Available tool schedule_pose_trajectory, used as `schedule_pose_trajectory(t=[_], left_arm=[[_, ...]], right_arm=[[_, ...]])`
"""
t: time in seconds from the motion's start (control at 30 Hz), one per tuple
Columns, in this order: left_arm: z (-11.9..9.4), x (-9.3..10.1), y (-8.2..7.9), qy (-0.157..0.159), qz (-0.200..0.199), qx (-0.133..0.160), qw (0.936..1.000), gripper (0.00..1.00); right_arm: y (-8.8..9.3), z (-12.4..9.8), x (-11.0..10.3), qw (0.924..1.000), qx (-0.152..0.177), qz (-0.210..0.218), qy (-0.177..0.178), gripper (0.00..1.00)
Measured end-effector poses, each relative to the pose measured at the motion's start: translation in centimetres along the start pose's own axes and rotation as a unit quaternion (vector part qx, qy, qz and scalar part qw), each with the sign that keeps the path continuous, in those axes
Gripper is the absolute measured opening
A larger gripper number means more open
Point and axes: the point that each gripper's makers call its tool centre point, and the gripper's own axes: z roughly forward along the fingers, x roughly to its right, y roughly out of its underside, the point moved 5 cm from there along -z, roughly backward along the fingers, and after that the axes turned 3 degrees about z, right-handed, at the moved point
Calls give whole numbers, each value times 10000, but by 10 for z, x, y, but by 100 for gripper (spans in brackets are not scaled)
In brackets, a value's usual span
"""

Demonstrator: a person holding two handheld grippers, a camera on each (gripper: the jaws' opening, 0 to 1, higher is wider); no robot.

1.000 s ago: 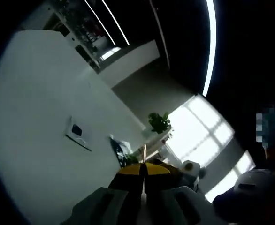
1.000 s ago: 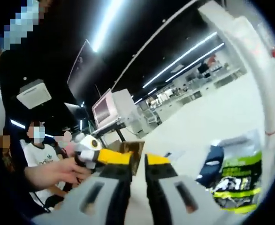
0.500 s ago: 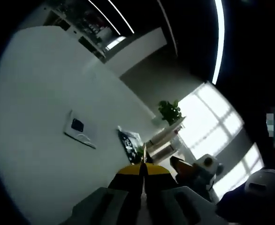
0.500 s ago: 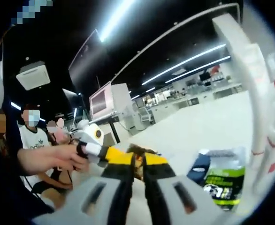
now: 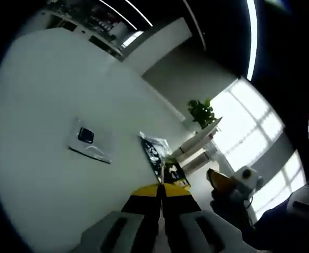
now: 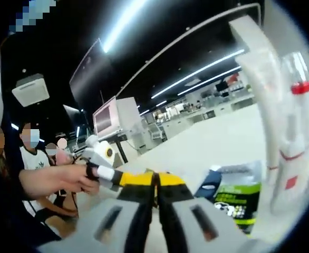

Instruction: Arrange the skincare products in the storage area until every visible bottle or jar stands upright without overlapping.

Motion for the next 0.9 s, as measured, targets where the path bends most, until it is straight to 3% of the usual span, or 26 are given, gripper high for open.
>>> schedule_pose_trajectory(t=[0.4,0.57,0.7,0.9], left_arm=[[3,-2,3,-280,253,-100,9992,0],[4,-3,4,-560,598,-149,9965,0],[5,-9,7,-915,1061,-275,9897,0],[9,-8,12,-1091,1400,-408,9833,0]], right_arm=[[-3,-1,5,10000,11,1,47,1],[-1,-2,8,9999,-50,-24,115,1],[3,-1,8,9992,-265,-251,190,1],[16,8,0,9923,-799,-928,155,1]])
